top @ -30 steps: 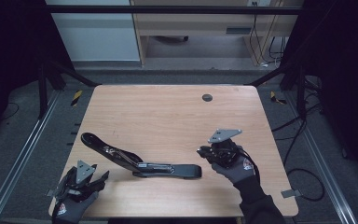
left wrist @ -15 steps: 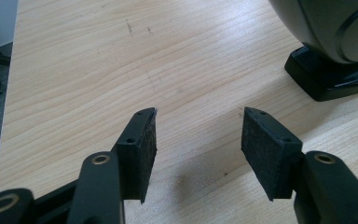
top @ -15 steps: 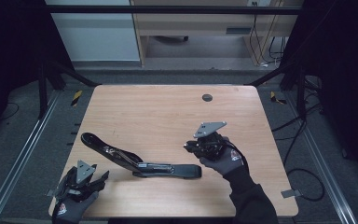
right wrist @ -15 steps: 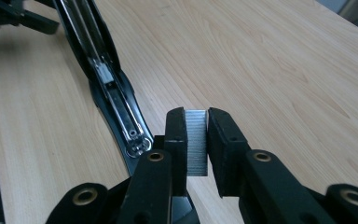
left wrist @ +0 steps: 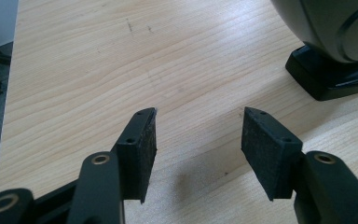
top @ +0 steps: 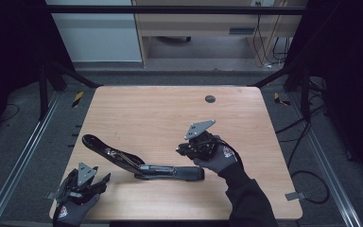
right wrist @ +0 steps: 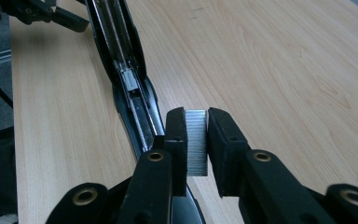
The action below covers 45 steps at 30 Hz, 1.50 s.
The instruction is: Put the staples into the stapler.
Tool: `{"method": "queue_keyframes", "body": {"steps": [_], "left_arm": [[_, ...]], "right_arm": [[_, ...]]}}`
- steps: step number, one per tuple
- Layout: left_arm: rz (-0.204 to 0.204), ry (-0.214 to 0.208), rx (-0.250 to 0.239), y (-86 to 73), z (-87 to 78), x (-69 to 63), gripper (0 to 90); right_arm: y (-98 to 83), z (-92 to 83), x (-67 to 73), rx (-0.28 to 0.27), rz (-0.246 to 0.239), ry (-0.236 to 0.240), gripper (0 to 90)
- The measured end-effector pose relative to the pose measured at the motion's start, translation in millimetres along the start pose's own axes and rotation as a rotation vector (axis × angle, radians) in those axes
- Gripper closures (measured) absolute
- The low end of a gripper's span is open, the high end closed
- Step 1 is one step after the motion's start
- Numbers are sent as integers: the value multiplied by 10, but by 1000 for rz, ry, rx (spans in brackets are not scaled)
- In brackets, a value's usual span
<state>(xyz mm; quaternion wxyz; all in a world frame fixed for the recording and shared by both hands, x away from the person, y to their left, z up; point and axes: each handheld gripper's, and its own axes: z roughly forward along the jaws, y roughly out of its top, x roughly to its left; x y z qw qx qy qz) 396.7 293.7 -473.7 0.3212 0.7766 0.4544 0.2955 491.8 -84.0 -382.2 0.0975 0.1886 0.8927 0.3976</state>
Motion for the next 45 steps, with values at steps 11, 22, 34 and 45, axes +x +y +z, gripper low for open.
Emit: {"method": "queue_keyframes", "body": {"steps": [11,22,34,45], "left_arm": [[-1,-2,1,-1,1,1,448],[-3,-3,1,0,3,1,448],[-4,-6,3,0,6,2,448],[-6,-7,3,-1,6,3,447]], "right_arm": [[86,190,29,2,-37,63,783],[104,291,23,-4,-49,106,782],[124,410,75,-24,-95,150,783],[124,506,80,-17,-124,191,783]]}}
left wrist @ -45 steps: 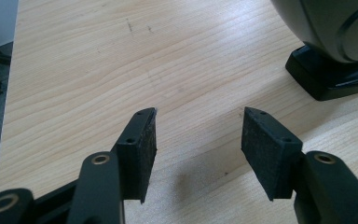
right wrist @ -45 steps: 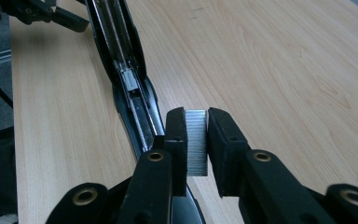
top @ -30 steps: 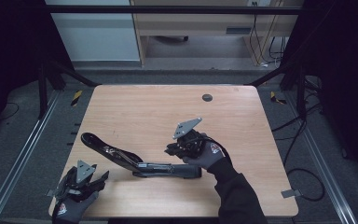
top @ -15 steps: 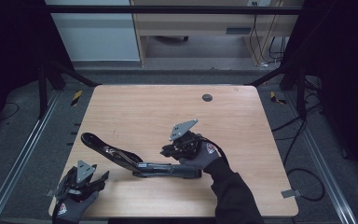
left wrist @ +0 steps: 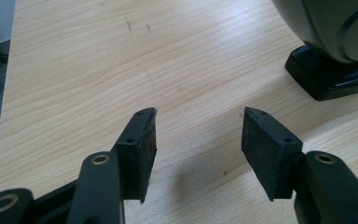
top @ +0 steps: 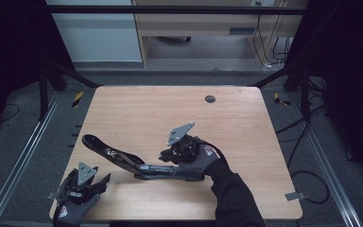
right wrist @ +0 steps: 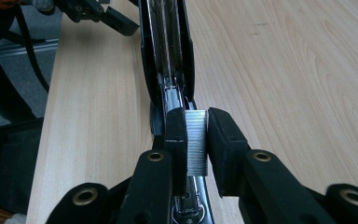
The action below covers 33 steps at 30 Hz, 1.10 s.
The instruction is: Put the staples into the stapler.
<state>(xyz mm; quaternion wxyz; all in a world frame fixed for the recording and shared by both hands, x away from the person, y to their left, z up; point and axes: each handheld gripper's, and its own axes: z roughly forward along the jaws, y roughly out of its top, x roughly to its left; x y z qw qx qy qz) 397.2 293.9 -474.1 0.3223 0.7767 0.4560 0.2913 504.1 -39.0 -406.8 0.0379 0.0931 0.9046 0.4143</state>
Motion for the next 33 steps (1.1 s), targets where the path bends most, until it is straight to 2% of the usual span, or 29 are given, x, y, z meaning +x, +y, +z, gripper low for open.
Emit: {"method": "queue_keyframes", "body": {"steps": [9,23,33], "left_arm": [[-1,-1,0,-1,1,1,447],[-4,-1,-1,-2,2,3,447],[-3,-1,0,-2,6,1,447]], "right_arm": [[-3,67,-4,15,-8,5,783],[-16,262,-3,47,-31,24,783],[-40,311,0,66,-51,27,783]]}}
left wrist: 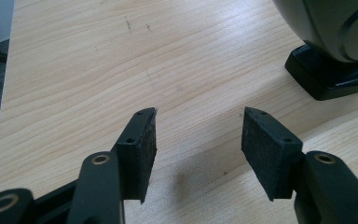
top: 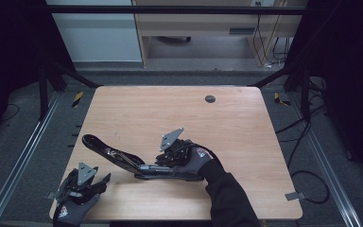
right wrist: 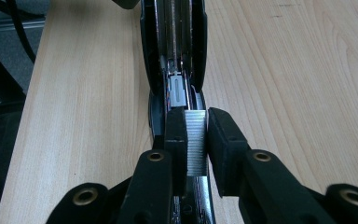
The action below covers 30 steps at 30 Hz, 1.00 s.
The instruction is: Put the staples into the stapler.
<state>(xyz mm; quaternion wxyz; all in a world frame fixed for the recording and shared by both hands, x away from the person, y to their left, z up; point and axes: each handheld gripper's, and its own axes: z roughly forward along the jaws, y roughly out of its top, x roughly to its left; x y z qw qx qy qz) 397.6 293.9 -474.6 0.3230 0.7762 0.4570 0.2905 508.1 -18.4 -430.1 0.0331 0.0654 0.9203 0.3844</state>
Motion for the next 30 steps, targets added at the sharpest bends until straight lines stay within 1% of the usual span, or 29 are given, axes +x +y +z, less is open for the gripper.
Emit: {"method": "queue_keyframes", "body": {"steps": [7,9,10,16,27,30], "left_arm": [[0,0,1,-1,0,1,447],[0,0,1,-1,0,1,447],[0,0,1,-1,0,1,447],[-1,0,2,-1,1,1,448],[-2,-1,2,-2,2,0,447],[-3,-1,2,-2,1,1,448]], "right_arm": [[-16,43,-4,10,-11,1,784],[-22,58,0,13,0,1,783],[-25,63,-4,18,-3,6,783],[-26,69,2,18,-3,12,784],[-37,83,12,38,-11,13,783],[-39,92,10,43,-19,14,783]]}}
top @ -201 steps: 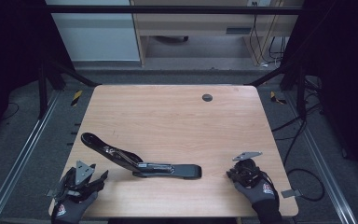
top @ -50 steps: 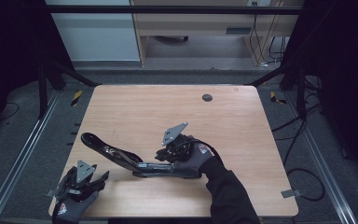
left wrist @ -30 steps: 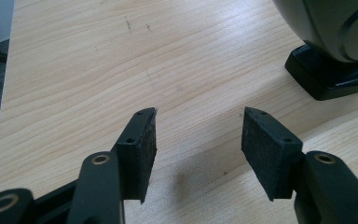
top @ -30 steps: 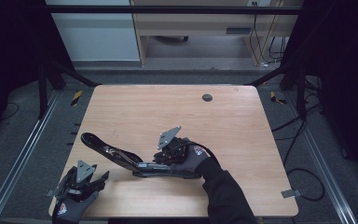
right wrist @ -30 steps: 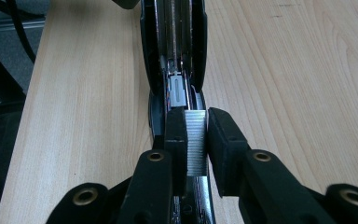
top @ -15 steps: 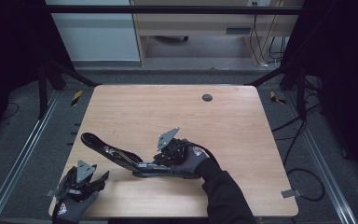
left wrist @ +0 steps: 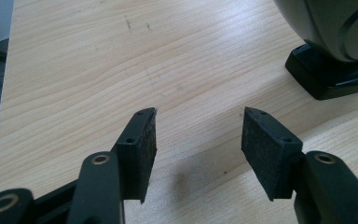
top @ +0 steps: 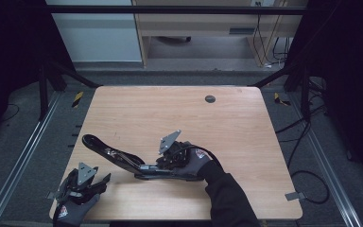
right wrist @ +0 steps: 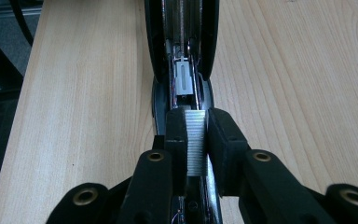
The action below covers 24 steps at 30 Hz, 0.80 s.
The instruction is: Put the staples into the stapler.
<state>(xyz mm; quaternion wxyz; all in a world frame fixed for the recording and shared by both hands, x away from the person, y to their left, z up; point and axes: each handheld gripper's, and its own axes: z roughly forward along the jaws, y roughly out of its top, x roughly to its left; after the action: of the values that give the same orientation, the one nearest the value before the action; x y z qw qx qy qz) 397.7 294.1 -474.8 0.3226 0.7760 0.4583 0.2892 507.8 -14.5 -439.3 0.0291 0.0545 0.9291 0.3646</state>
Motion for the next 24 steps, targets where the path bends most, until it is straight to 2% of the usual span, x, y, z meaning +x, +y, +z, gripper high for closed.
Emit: {"method": "queue_keyframes", "body": {"steps": [24], "left_arm": [[0,-1,2,-1,4,1,448]], "right_arm": [[-15,36,-4,21,-8,14,783]]}}
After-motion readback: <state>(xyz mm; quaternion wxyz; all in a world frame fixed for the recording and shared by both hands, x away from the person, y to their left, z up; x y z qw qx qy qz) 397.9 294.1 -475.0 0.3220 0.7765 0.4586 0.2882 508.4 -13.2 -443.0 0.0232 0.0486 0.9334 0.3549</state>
